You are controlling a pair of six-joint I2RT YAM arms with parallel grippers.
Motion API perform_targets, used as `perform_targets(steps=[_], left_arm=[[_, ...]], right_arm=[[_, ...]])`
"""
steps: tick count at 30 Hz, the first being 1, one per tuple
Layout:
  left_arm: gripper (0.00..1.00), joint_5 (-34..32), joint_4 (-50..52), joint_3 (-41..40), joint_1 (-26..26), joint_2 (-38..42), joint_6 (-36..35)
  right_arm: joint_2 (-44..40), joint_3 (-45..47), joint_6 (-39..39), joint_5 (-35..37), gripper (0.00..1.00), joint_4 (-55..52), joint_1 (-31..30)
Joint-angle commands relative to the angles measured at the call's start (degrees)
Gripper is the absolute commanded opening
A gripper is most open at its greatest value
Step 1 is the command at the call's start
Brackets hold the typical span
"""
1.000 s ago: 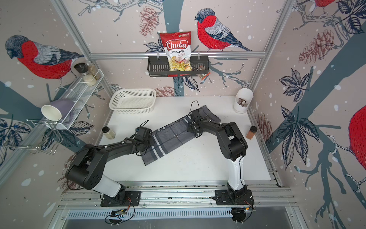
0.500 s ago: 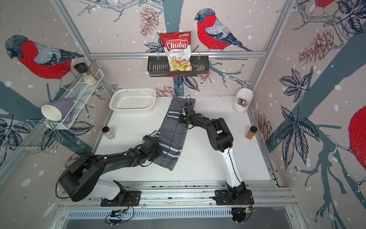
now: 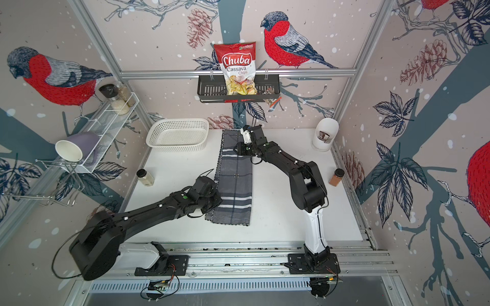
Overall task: Roll up the pillowcase
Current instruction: Adjust the pillowcase at the center of the board.
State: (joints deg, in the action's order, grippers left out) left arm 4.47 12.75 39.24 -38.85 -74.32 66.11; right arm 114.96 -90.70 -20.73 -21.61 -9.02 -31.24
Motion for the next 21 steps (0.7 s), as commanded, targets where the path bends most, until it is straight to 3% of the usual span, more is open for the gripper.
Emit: perform_targets(steps=[1,4,8,10,15,21], left_arm=[[0.0,0.28,5.05,-2.16,3.4,4.08,-1.21],[0.03,3.14,2.57,-6.82,7.93,6.25,-4.52],[0.11,7.23,1.46,-7.04,9.15,4.44,-11.26],[0.2,8.71,2.33,-5.84,9.14,2.74,-13.52],[0.2,9.12,2.19,-5.9,9.14,1.54,-14.49],[0.2,11.38,-2.1,-9.25,9.12,0.63,-13.32]], right_arm=[[-10.63,13.33,1.18,1.49,0.47,4.84,-1.75],[-18.73,25.6,3.65,6.34,0.52,7.91,-6.32],[-23.21,32.93,5.28,16.25,0.55,4.86,-14.56],[-24.11,35.28,3.56,16.66,0.55,4.9,-16.82],[-24.3,40.68,-2.65,11.96,0.53,8.25,-17.39],[-21.89,43.84,-3.18,13.05,0.51,7.84,-19.06]])
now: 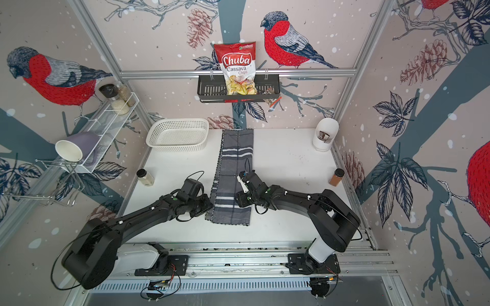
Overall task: Roll up the pillowcase
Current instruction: Adjust the pillowcase at the center of the board.
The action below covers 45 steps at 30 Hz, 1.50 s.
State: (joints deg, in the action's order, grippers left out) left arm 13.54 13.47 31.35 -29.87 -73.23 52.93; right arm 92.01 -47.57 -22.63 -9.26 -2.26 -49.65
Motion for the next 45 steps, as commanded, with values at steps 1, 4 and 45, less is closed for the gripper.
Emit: perform_targets(steps=[1,4,45], left_arm=[[0.2,3.35,-4.1,-1.98,0.03,-0.75,0.11],[0.2,3.71,-4.61,-2.18,-0.33,-1.72,0.08],[0.6,5.56,-0.55,-7.85,11.74,9.65,0.91]], right_arm=[[1.41,1.1,-1.27,1.05,0.51,1.08,-0.86],[1.89,2.04,-1.45,0.91,0.5,1.82,-1.04],[1.18,1.71,28.06,29.13,0.96,-11.32,-27.88]])
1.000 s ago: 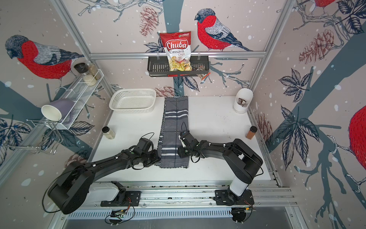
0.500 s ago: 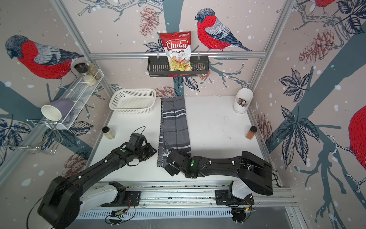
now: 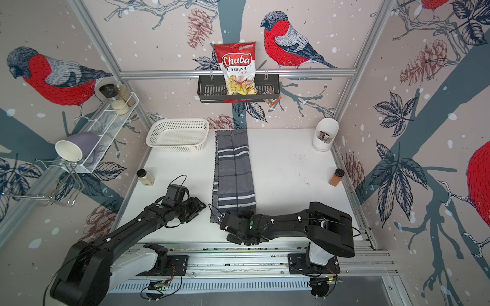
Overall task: Roll up the pillowcase
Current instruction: Adjust the pillowcase at the center of the board.
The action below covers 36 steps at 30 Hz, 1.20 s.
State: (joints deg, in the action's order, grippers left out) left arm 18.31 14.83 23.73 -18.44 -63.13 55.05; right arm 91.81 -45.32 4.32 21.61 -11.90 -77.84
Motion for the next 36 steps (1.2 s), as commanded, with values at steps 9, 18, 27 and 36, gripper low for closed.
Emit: perform_targets(steps=[9,18,27,36], left_arm=[[0.6,0.77,-2.71,0.24,0.71,-1.98,-1.24],[0.6,0.04,-2.31,0.2,1.7,-1.84,-1.41],[0.53,-8.0,1.37,2.77,1.74,2.46,-3.67],[0.52,-7.1,0.75,2.86,1.69,4.24,-7.98]], right_arm=[[6.82,-1.35,3.2,-0.68,0.54,1.31,1.51],[6.96,-9.3,3.42,-20.94,0.0,-8.04,5.13],[11.49,-25.22,7.25,-45.7,0.0,-29.1,14.99],[19.65,-35.33,8.39,-42.63,0.05,-33.6,16.68]])
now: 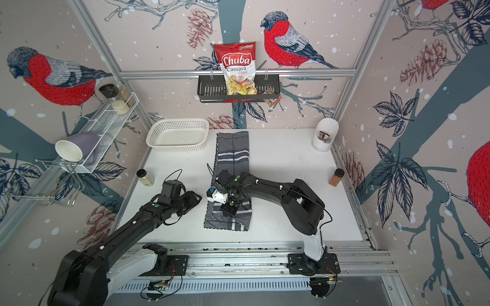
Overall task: Roll up the pillowcase
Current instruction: Adjust the pillowcase at the center of the board.
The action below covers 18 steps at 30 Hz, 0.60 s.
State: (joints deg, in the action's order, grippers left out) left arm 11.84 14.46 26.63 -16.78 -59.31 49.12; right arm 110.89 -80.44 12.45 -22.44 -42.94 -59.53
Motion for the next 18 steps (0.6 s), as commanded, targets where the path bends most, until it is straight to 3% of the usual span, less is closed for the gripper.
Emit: perform_targets(steps=[1,6,9,14,18], left_arm=[[0.47,0.76,0.25,-0.83,0.07,0.67,-1.85],[0.25,10.31,-7.76,-5.06,-0.93,2.41,-0.16],[0.02,11.57,-10.15,-5.91,-3.54,1.55,0.32],[0.0,10.29,-12.27,-6.58,-8.82,-4.59,1.66],[0.0,8.7,-12.85,-9.16,-9.67,-7.28,4.85]], right_arm=[[-0.27,0.84,-0.38,2.38,0.02,-0.91,-2.45],[-7.71,7.58,-3.97,4.3,0.0,7.85,-2.5],[-11.16,11.88,-5.0,3.05,0.0,11.51,-1.71],[-12.84,16.66,-7.68,1.46,0.0,17.06,0.74],[-13.97,17.81,-9.82,1.87,0.0,19.4,2.15]])
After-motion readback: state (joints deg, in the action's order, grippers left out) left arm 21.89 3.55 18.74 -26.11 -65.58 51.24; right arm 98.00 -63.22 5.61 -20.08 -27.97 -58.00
